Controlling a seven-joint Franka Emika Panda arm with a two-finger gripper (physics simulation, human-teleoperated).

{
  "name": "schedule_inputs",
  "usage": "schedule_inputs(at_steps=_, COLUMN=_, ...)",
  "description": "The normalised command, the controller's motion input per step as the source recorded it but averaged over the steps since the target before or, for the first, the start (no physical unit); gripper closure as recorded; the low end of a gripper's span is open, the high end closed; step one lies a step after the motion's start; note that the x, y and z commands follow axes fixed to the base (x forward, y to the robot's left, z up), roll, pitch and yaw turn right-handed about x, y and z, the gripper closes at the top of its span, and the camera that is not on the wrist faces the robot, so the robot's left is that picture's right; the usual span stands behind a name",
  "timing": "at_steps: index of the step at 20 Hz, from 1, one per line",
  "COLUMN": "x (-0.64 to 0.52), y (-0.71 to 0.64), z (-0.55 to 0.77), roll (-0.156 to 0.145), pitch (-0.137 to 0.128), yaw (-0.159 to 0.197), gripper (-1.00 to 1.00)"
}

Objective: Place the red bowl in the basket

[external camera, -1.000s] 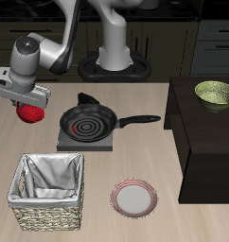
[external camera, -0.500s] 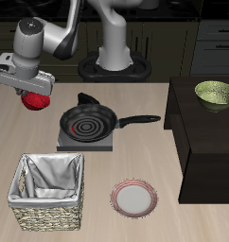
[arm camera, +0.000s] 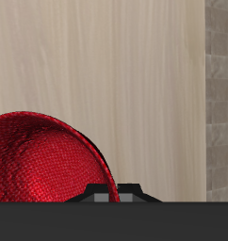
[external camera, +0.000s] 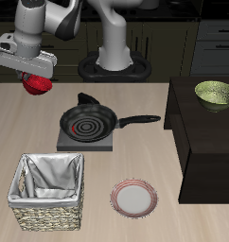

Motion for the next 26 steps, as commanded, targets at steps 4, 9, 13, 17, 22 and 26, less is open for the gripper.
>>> schedule_inputs(at_steps=4, x=-0.19, y=0.05, z=0.51, roll=-0.003, pitch=-0.058, yaw=-0.002, gripper=1.0)
schedule_inputs(at_steps=9, x=-0.22, y=0.03, z=0.42, roll=-0.003, pitch=-0.065, yaw=0.015, gripper=1.0)
schedule_inputs(at_steps=13, x=-0.2, y=0.09, z=0.23, roll=0.002, pitch=-0.025, yaw=0.024, gripper=1.0)
schedule_inputs(at_steps=17, x=-0.08, y=0.16, z=0.16, roll=0.01, pitch=-0.006, yaw=0.034, gripper=1.0)
schedule_inputs(at_steps=22, x=0.16, y=0.23, z=0.2, roll=0.021, pitch=-0.023, yaw=0.032, gripper=1.0)
schedule_inputs(at_steps=26, x=0.29, y=0.41, z=0.32, roll=0.092, pitch=-0.013, yaw=-0.005, gripper=1.0)
